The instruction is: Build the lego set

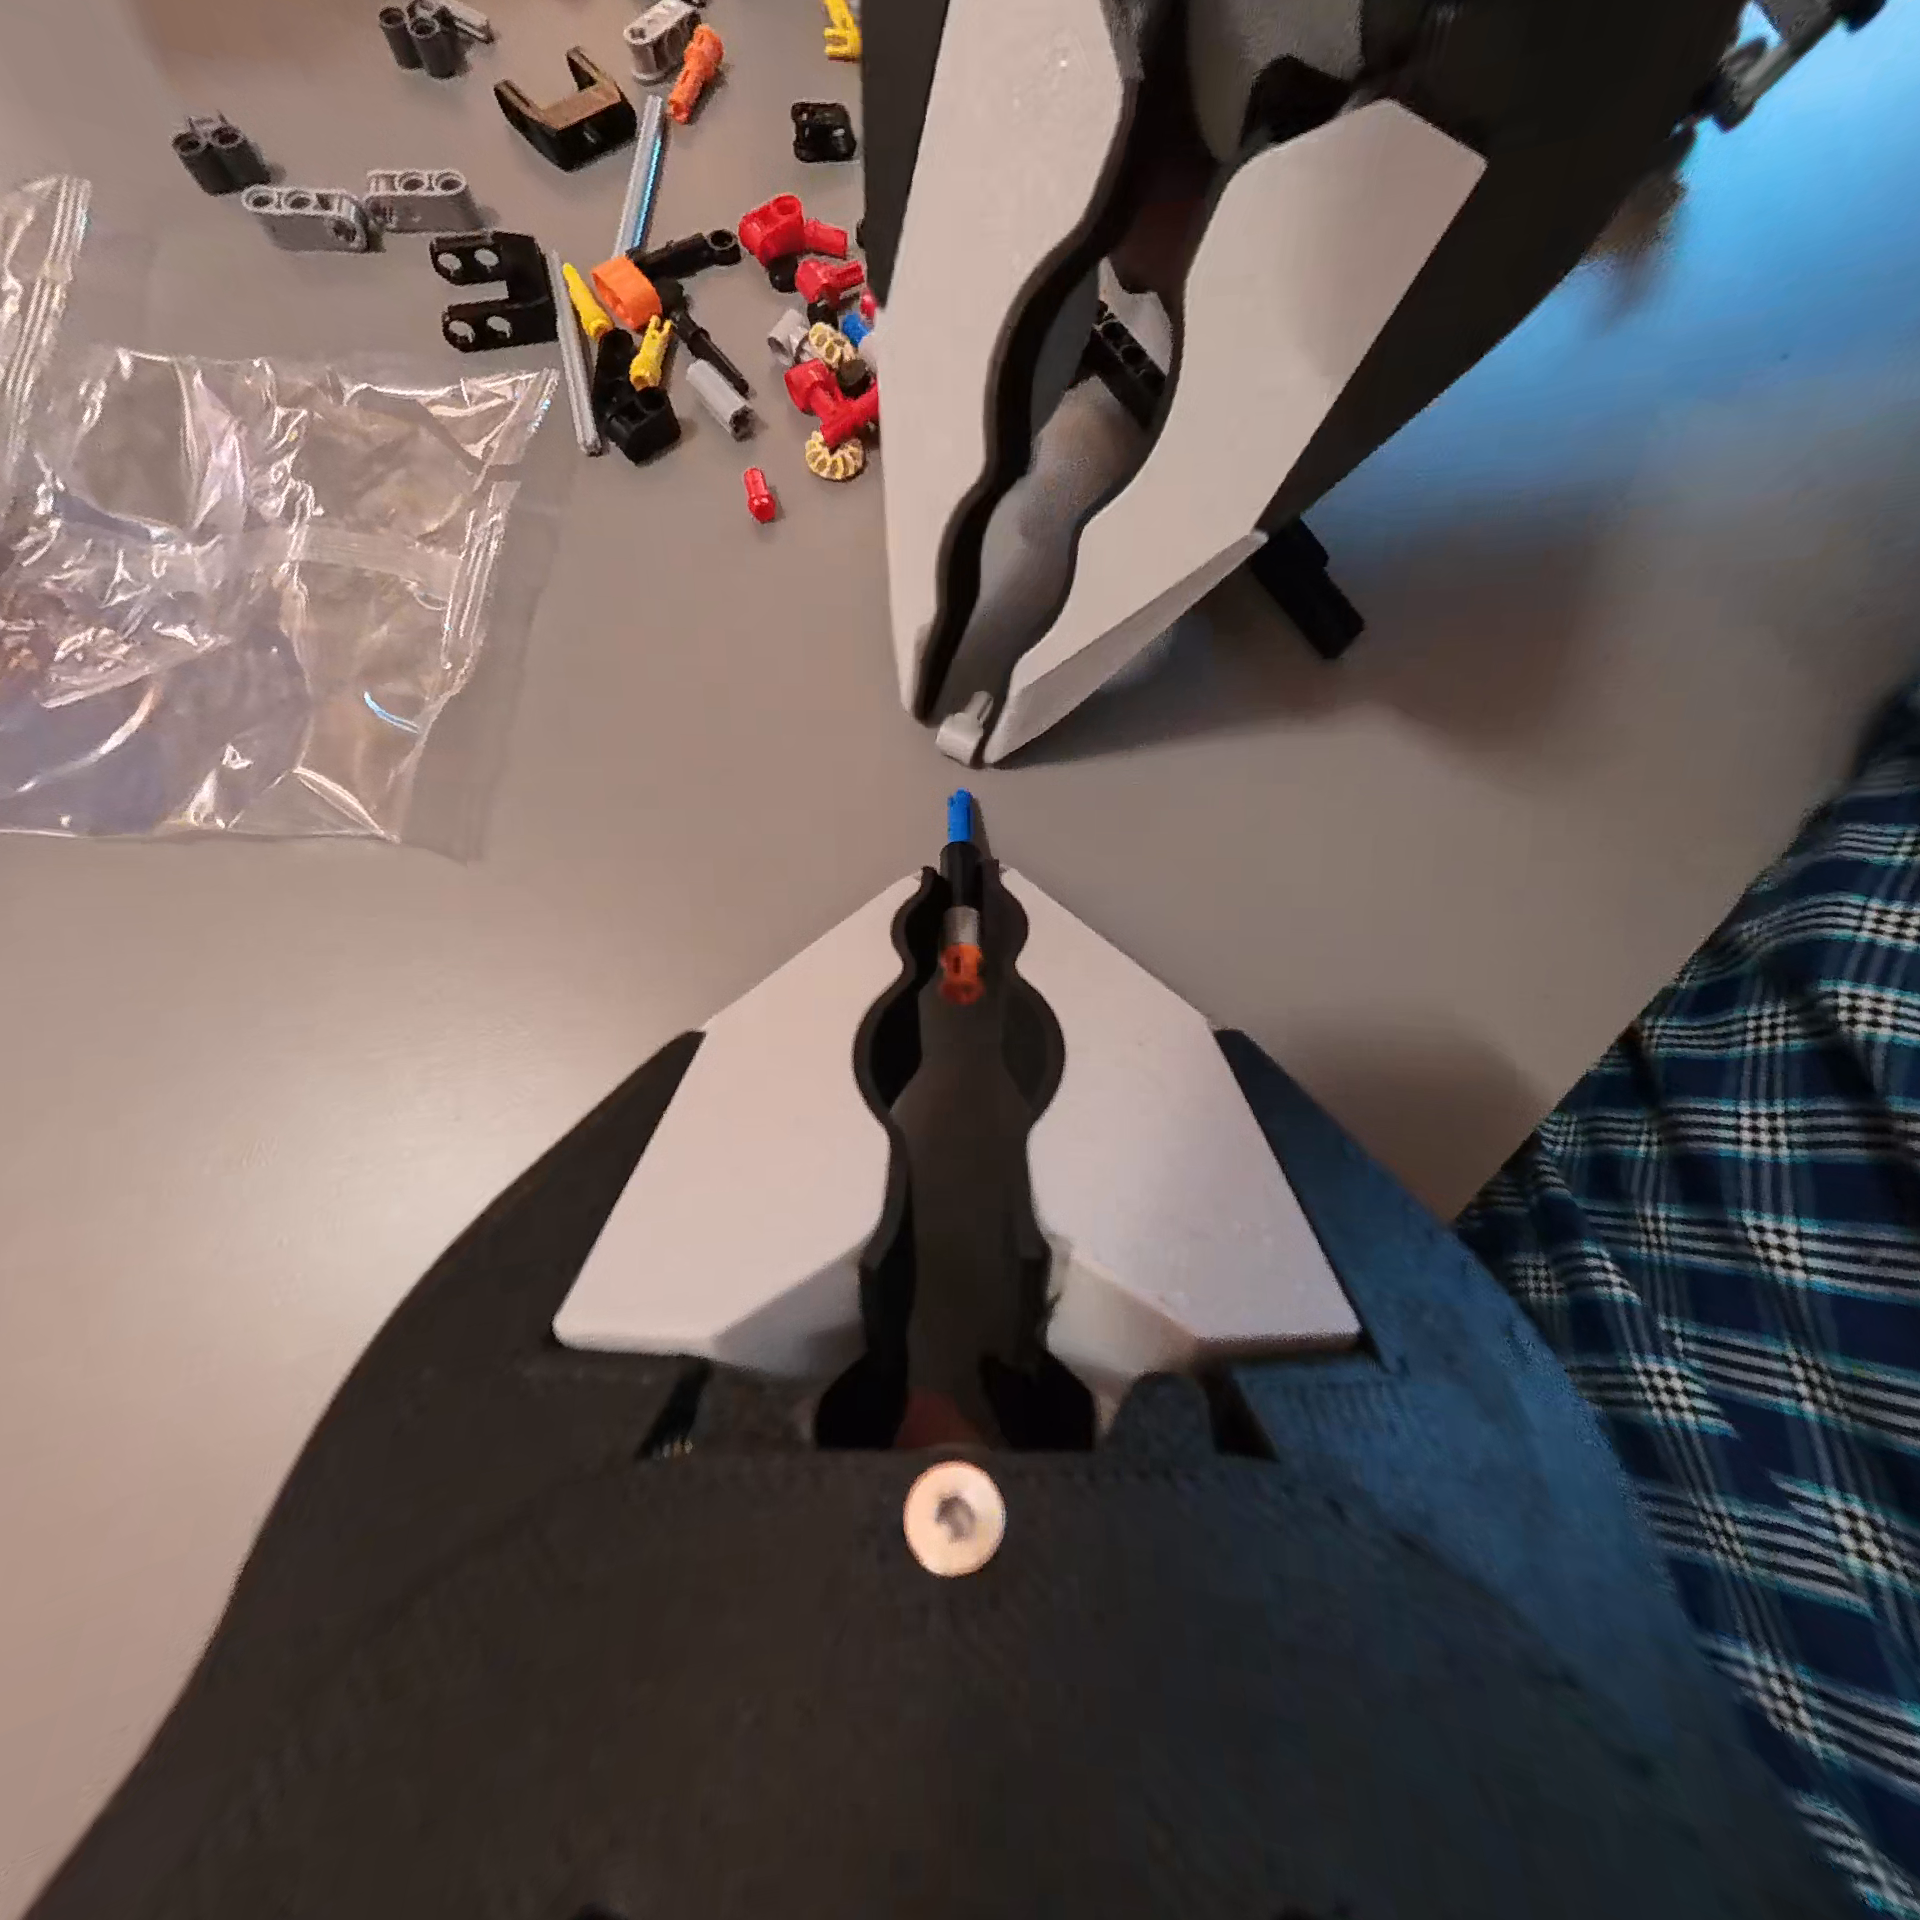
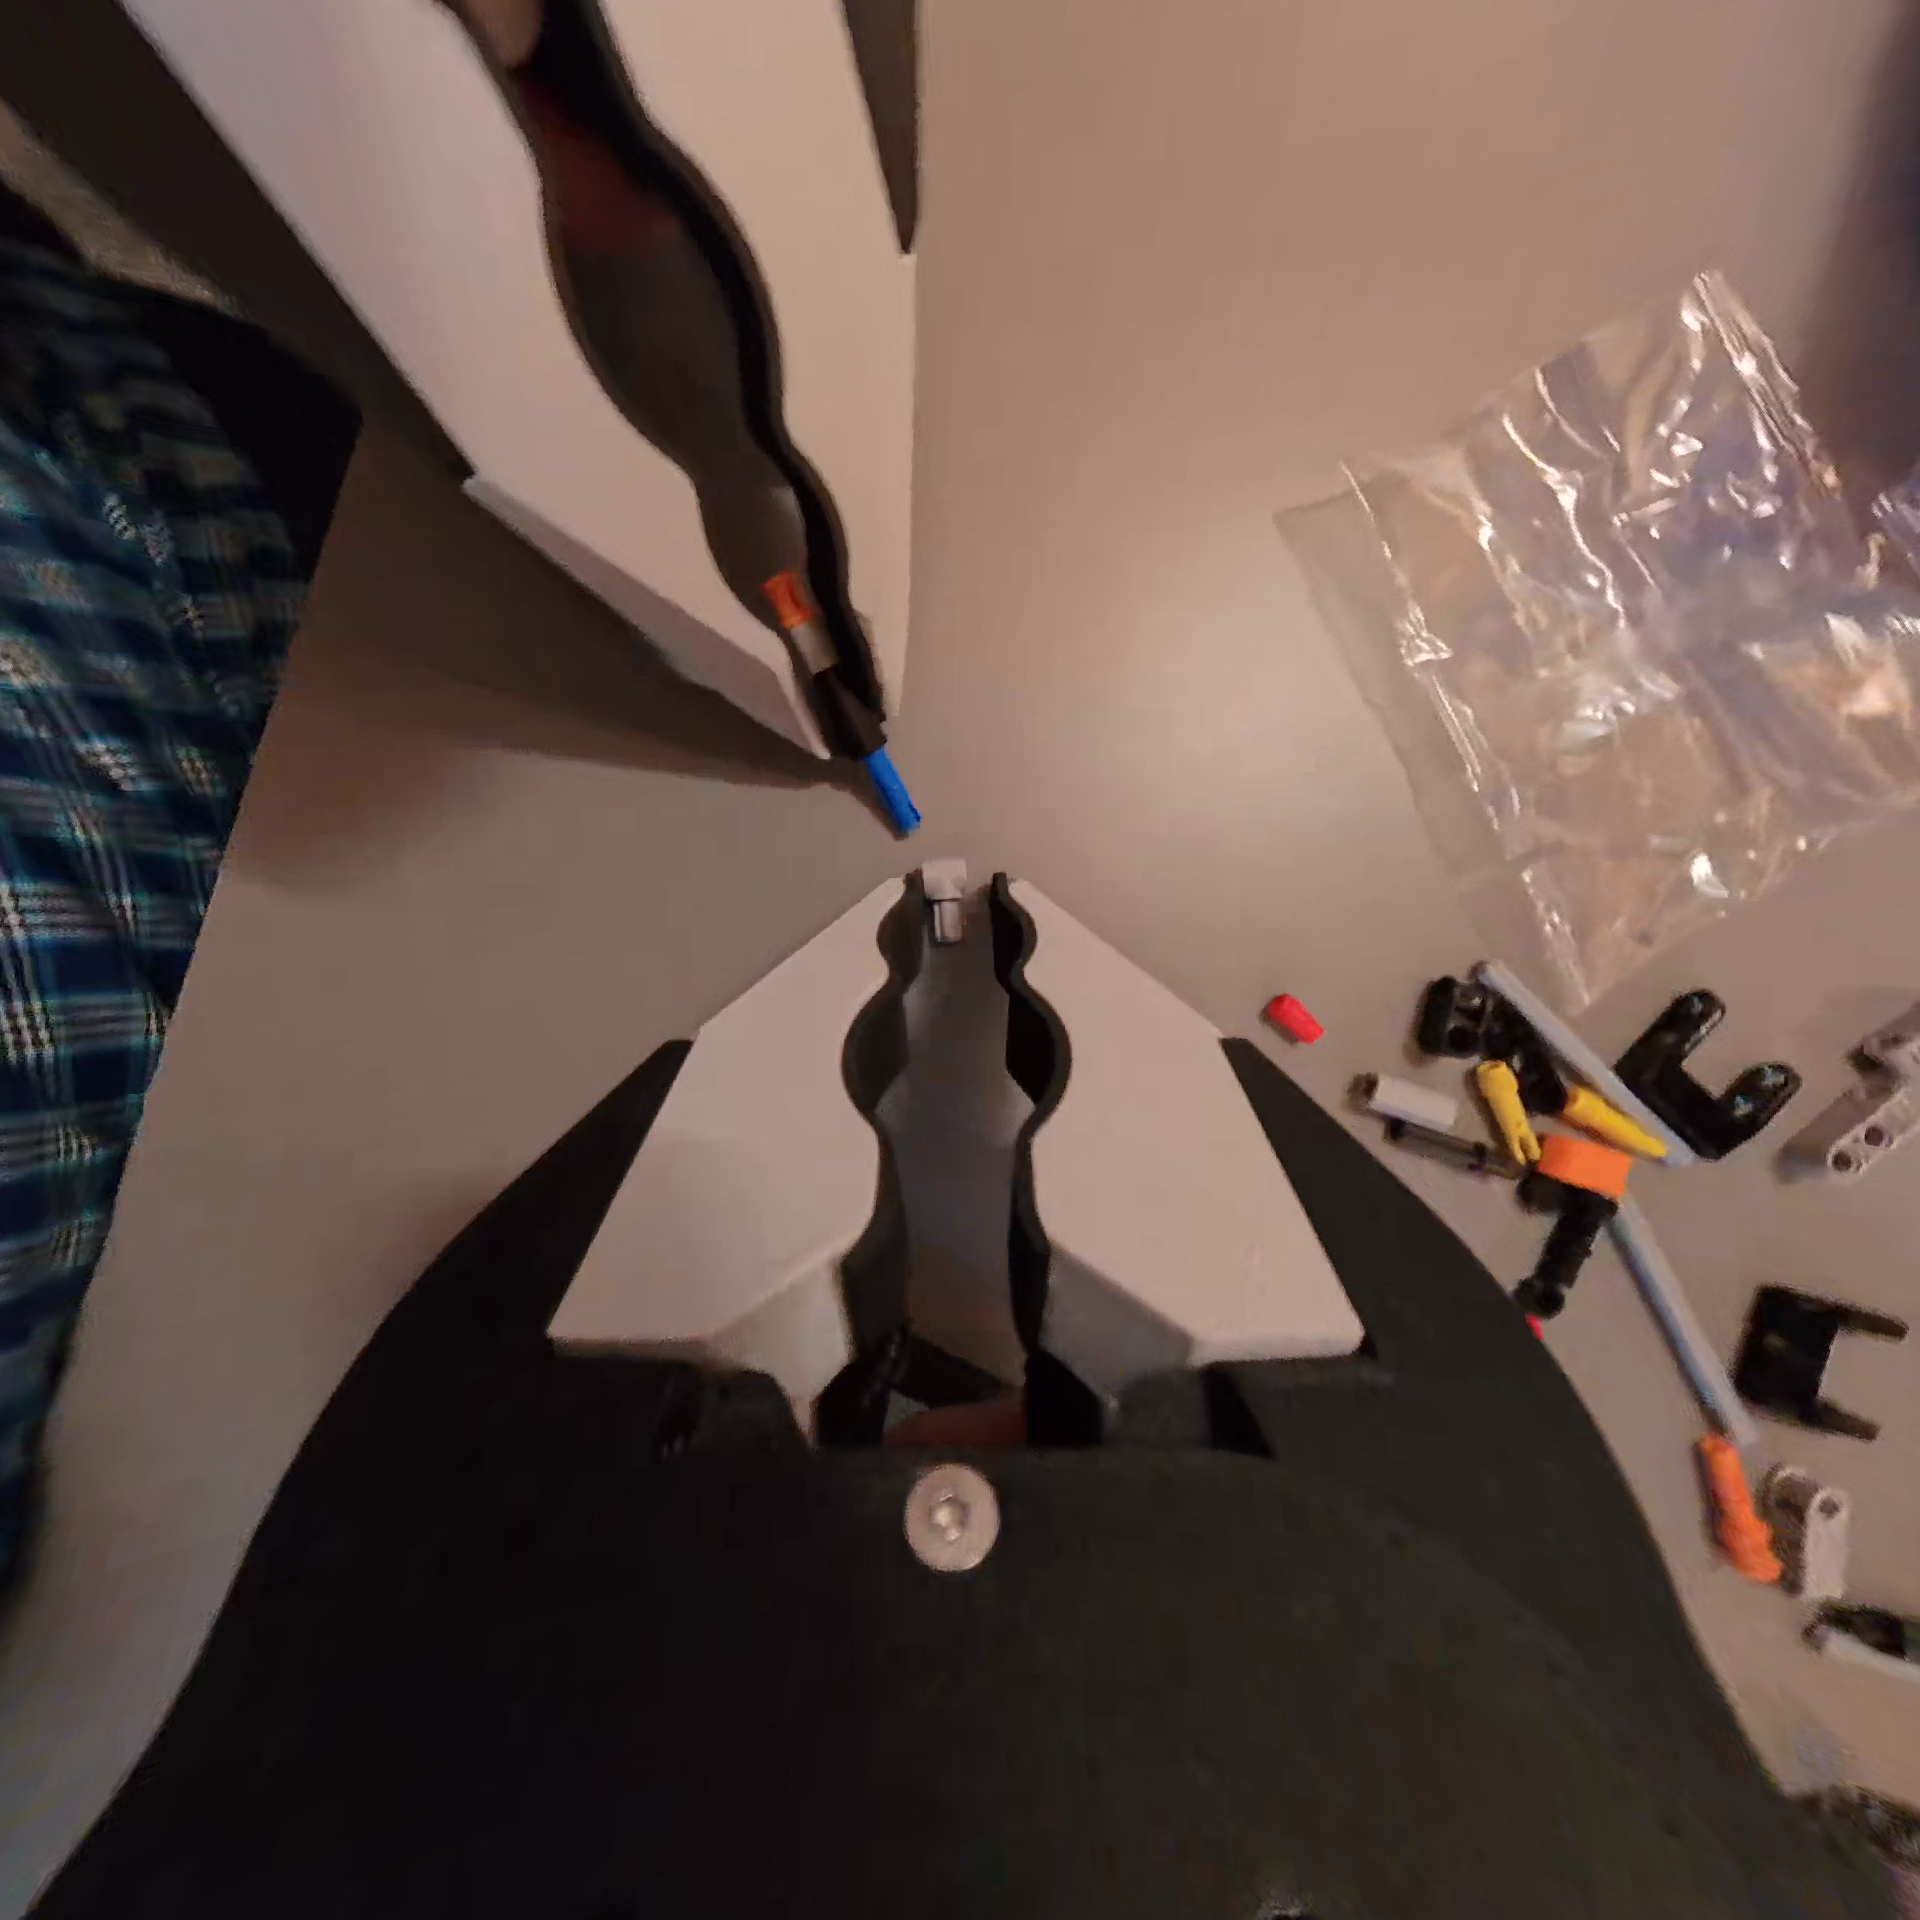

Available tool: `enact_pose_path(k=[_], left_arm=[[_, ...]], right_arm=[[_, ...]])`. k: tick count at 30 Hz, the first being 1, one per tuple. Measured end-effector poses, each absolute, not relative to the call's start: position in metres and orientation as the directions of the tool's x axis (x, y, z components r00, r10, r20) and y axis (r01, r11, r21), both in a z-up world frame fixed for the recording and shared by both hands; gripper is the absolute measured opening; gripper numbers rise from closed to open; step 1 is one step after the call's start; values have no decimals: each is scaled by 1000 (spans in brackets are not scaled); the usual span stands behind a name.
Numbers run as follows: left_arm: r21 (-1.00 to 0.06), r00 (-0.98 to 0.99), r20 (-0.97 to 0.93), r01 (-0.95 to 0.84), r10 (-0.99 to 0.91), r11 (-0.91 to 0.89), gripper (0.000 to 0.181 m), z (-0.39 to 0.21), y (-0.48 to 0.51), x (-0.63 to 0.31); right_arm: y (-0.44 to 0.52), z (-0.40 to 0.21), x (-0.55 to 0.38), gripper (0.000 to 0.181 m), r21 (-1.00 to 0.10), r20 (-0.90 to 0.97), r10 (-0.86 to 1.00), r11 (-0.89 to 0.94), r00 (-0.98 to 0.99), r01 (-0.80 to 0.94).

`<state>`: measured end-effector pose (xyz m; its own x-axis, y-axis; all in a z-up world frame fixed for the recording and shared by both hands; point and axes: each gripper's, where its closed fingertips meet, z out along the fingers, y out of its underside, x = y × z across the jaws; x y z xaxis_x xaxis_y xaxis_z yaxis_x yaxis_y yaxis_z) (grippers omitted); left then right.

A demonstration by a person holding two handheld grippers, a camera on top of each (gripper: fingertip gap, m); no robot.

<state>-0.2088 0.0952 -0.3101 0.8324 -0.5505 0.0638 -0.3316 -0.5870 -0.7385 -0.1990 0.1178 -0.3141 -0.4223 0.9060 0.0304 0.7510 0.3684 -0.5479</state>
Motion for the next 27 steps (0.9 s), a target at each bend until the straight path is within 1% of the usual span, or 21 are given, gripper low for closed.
enact_pose_path(k=[3, 6, 8, 15, 21, 27], left_arm=[[-738, 845, 73, -311, -529, -598, 5, -310, 95, -208], [-738, 852, 79, -300, -518, -605, 5, -310, 95, -208], [-738, 853, 82, -295, -515, -607, 5, -310, 94, -206], [-739, 872, 102, -255, -478, -623, 5, -310, 93, -204], [-746, 892, 86, -238, -444, -622, 5, -309, 97, -206], [-772, 900, 83, -214, -428, -598, 5, -304, 102, -206]], right_arm=[[121, -314, -198, 18, -559, 24, 938, 300, -346, 773], [120, -314, -195, 16, -571, 23, 947, 276, -321, 773], [120, -314, -193, 9, -577, 27, 949, 272, -314, 770], [119, -314, -196, 1, -591, 18, 968, 213, -252, 778], [116, -314, -198, 2, -612, -9, 982, 143, -188, 778], [117, -311, -201, 0, -653, -95, 990, 16, -104, 757]])
